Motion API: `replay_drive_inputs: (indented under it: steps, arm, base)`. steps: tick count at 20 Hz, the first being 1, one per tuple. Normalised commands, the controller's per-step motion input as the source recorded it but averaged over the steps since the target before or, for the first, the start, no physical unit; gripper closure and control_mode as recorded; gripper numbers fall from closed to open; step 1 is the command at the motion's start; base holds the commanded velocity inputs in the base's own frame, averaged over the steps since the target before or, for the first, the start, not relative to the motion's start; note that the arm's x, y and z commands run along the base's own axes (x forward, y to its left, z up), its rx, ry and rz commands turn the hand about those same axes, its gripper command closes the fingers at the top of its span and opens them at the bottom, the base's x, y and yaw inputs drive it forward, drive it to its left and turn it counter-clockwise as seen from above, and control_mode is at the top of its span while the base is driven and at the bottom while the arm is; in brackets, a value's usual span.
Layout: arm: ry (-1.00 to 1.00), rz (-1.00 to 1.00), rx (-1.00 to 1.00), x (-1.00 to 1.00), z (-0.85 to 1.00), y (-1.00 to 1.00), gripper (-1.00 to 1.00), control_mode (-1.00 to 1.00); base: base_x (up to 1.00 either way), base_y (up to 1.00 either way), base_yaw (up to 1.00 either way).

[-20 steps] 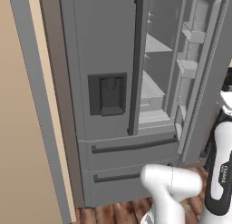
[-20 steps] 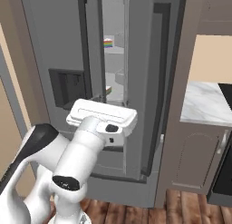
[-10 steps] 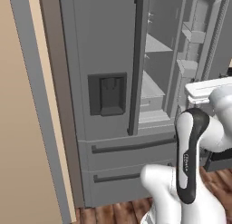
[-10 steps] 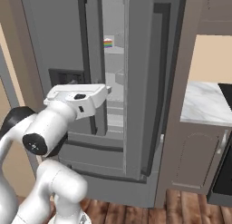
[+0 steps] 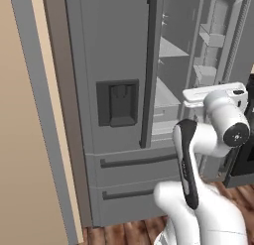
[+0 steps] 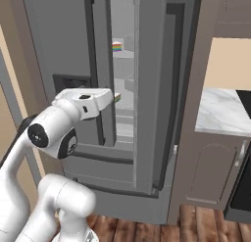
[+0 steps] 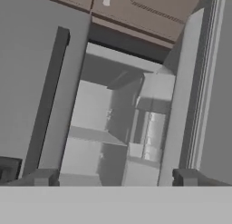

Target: Take the cakes from the fridge and place them on the empty tray on the dining counter.

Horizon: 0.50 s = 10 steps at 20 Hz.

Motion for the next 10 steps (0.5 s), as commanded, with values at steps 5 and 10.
replay_drive_inputs:
  steps: [5,10]
  arm:
    - [0.01,-0.26,0.0,0.35,-0.05,-0.1,-1.0,-1.0]
    - [0.12,-0.03,0.12,0.54,-0.01,-0.16,-1.0,-1.0]
  base:
    - [0.0,0.0,0.0]
    - [0.0,0.0,0.0]
